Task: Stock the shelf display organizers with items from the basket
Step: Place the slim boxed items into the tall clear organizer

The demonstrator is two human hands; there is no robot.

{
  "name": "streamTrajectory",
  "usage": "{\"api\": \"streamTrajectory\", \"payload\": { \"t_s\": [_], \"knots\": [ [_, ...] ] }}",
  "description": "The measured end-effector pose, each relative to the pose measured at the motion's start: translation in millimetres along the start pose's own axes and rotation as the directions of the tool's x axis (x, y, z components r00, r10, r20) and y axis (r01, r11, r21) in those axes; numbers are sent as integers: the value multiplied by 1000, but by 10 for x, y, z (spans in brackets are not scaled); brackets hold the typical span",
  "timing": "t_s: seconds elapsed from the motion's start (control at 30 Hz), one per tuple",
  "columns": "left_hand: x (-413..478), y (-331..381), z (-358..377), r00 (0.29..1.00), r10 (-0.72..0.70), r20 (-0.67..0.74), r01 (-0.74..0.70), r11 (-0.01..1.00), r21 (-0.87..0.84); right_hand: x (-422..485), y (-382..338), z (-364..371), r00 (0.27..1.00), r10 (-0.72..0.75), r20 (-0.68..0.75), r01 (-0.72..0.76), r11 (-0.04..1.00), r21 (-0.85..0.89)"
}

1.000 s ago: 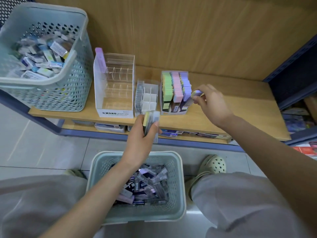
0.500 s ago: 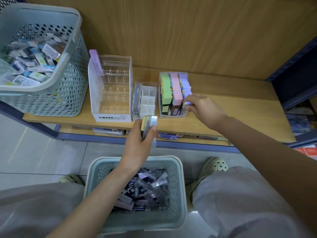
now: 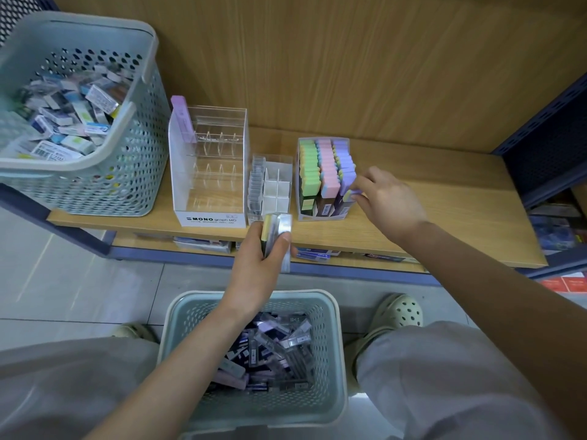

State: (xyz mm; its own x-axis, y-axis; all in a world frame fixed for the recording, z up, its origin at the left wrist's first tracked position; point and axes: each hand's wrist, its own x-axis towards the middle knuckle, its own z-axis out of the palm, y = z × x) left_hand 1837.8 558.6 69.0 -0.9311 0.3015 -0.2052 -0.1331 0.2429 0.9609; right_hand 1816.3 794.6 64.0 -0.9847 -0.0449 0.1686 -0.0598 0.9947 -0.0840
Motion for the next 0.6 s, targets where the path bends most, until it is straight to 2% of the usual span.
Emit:
{"api": "streamTrajectory", "payload": {
  "t_s": [0.1,0.17,0.23,0.3,0.33,0.43,0.5,0.6],
  "knots": [
    [-22,32,3,999,-32,15,32,999,-22,-12,-24,-7,998,-60,-8,60,996,-71],
    [-36,43,0,997,-69,35,71,996,-57,-32,-145,-69,997,-61,-40,59,997,-40],
    [-45,52,-13,994,-88,71,94,993,-76,-89,-365,-212,998,57,-25,-50,971,232],
    [-59,74,-19,986,-94,137,104,992,-69,-147,-627,-355,988,94,124,-149,798,584],
    [-66,87,-17,980,-88,178,96,995,-40,-174,-746,-420,982,39,183,-154,726,670],
    [-99,126,-8,959,-57,278,46,998,45,-221,-938,-489,942,-147,301,-142,640,755],
    [-132,153,-14,949,-59,309,47,998,47,-233,-972,-506,929,-156,336,-182,597,782],
    [-189,199,-47,935,-74,346,65,997,37,-230,-972,-562,927,-94,364,-266,520,811]
  ]
}}
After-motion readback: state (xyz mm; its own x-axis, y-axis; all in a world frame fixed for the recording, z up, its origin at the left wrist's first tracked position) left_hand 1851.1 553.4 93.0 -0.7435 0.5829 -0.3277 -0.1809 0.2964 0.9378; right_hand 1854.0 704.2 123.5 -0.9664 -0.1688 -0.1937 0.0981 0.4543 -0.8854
